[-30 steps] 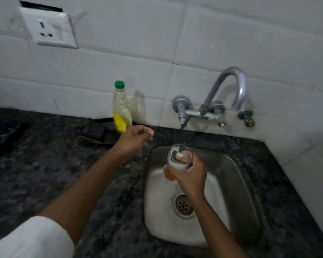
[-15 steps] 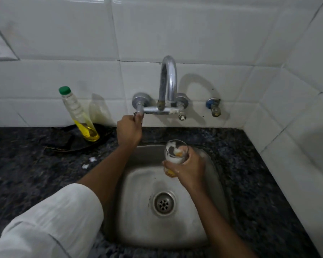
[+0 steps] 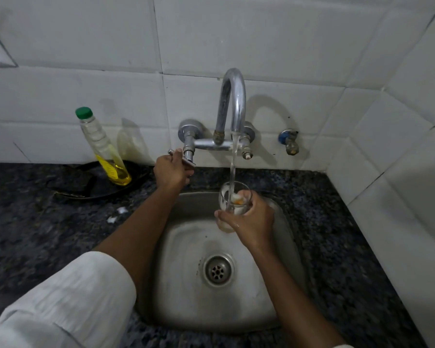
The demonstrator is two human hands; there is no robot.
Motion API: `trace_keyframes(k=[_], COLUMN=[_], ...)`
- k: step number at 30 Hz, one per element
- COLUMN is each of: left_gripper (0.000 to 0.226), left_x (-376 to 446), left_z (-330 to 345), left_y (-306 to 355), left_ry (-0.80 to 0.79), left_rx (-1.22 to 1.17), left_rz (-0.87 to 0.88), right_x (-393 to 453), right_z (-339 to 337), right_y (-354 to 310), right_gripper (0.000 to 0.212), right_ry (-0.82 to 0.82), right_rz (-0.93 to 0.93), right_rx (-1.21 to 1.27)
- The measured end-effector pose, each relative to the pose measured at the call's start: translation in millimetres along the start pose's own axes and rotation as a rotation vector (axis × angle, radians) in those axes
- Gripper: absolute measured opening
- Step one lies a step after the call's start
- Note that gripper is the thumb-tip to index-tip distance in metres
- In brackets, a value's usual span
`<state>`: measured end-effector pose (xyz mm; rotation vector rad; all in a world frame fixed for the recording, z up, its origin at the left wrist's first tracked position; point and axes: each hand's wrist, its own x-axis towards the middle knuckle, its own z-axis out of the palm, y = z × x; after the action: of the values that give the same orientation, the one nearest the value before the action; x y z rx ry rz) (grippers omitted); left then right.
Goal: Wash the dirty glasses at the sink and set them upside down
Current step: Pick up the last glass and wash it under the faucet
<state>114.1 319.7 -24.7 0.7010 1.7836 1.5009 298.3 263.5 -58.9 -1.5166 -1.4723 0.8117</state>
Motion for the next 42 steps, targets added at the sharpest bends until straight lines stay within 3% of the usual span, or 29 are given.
trace_keyframes(k=[6, 11, 14, 17, 20, 22, 24, 26, 29, 31, 33, 34, 35, 38, 39, 42], left_gripper=[0.039, 0.064, 0.061, 0.054, 0.057, 0.054, 0.053, 0.053, 0.042, 0.042, 0.050, 0.053, 0.053, 0.040, 0.041, 0.053], left_x=[-11.9, -66.7, -89.5, -86.6, -72.0, -65.9, -64.0, -66.6, -70.1, -57.5, -41.3, -37.7, -39.0, -48.4, -47.8, -35.9], left_z=[-4.6, -3.7, 7.6, 11.5, 7.8, 6.3, 8.3, 14.6, 25.4, 26.7, 21.8, 21.7, 23.3, 30.3, 32.4, 31.5], left_y=[-5.8, -66.7, -83.7, -82.9, -80.9, -78.0, -76.3, -78.0, -84.6, -83.8, -82.3, -83.3, -82.5, -81.5, -80.7, -80.5], left_ry=[-0.085, -0.522, -0.653, -0.588, -0.587, -0.627, -0.644, -0.608, -0.539, -0.512, -0.519, -0.505, -0.512, -0.556, -0.572, -0.598], left_rx=[-0.096, -0.159, -0.441, -0.661, -0.655, -0.593, -0.587, -0.659, -0.884, -0.814, -0.665, -0.628, -0.635, -0.788, -0.818, -0.649], left_rz=[-0.071, -0.519, -0.641, -0.653, -0.676, -0.660, -0.633, -0.599, -0.560, -0.597, -0.729, -0.756, -0.746, -0.592, -0.578, -0.669], right_x=[-4.7, -6.1, -9.0, -11.9, -14.3, -8.4, -2.0, 2.5, 6.5, 14.0, 16.9, 19.3, 21.0, 16.8, 18.2, 22.9], right_z=[-3.7, 2.0, 13.1, 11.0, -10.0, -20.6, -19.4, -4.0, 13.1, 8.6, -3.7, -5.8, -1.3, 21.7, 23.8, 16.7], right_y=[-8.1, -16.3, -21.4, -21.3, -23.1, -28.2, -32.8, -33.3, -33.8, -14.7, 0.3, 5.5, 12.2, -2.5, -5.0, 2.9], right_gripper=[0.046, 0.048, 0.047, 0.055, 0.054, 0.039, 0.027, 0.020, 0.021, 0.019, 0.019, 0.019, 0.019, 0.015, 0.015, 0.023], right_ry=[-0.001, 0.028, 0.009, -0.102, 0.018, -0.198, -0.549, -0.494, -0.319, -0.488, -0.701, -0.701, -0.645, -0.303, -0.330, -0.598], right_rz=[0.007, 0.066, 0.097, 0.043, -0.455, -0.627, -0.526, -0.420, -0.089, -0.162, -0.409, -0.471, -0.471, -0.241, -0.276, -0.472], right_rx=[-0.005, -0.019, -0.032, -0.157, -0.451, -0.647, -0.764, -0.661, -0.166, -0.162, -0.556, -0.672, -0.597, -0.088, -0.125, -0.776])
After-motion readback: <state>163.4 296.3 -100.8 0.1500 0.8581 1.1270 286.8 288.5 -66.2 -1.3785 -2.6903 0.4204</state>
